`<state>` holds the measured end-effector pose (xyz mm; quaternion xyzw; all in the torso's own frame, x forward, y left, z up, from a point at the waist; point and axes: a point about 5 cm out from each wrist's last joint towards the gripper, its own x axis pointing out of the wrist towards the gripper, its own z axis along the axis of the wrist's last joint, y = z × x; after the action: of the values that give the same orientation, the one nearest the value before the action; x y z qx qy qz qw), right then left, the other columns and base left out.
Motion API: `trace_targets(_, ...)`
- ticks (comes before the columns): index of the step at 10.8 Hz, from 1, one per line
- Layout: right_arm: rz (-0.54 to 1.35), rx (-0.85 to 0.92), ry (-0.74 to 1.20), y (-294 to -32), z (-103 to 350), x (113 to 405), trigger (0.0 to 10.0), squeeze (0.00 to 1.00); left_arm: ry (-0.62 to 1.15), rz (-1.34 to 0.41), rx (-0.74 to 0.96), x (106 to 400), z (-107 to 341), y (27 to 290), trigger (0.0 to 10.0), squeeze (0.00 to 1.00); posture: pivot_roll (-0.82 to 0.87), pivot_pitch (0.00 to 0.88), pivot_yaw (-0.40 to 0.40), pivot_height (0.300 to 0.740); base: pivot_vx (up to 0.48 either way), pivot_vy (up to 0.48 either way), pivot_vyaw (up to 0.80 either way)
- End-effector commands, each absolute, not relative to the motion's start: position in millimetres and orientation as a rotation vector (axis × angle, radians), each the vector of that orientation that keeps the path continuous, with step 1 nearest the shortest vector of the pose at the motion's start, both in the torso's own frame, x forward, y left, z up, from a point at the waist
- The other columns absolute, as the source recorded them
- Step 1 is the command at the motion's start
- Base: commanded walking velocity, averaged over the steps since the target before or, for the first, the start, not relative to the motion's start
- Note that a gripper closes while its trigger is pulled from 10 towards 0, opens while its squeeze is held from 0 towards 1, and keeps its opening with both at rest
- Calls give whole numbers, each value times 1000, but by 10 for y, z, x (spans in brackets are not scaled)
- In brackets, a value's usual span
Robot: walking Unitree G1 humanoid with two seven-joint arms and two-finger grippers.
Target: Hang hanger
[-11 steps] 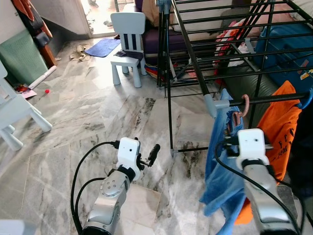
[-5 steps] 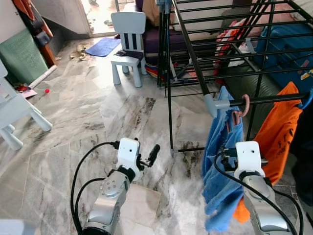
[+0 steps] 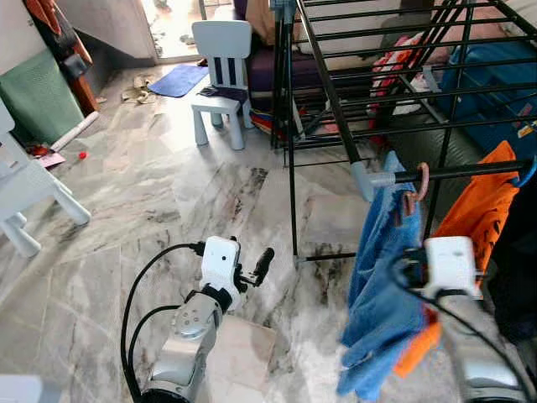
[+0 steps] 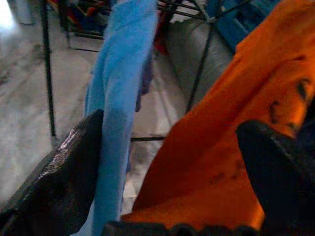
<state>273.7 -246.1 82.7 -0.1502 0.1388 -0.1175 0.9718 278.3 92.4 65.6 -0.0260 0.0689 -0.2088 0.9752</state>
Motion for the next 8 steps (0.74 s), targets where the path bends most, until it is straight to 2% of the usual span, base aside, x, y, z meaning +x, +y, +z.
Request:
trace_targets(1,-260,-309,288,-2514,822,2740,10000,0,144,-420,-41,2786,655,944,10000,0,-158,62,73,740,0,0,0)
trace_targets(3,-269,-300,275,-2566,867,2774,10000,0,144,-423,-38,2796,657,945,10000,0,-156,60,77,740,0,0,0)
trace_targets(8,-64,-201,259,-2399,989,3103,10000,0,146,-420,-34,2803,657,943,10000,0,-145,57,76,740,0,0,0)
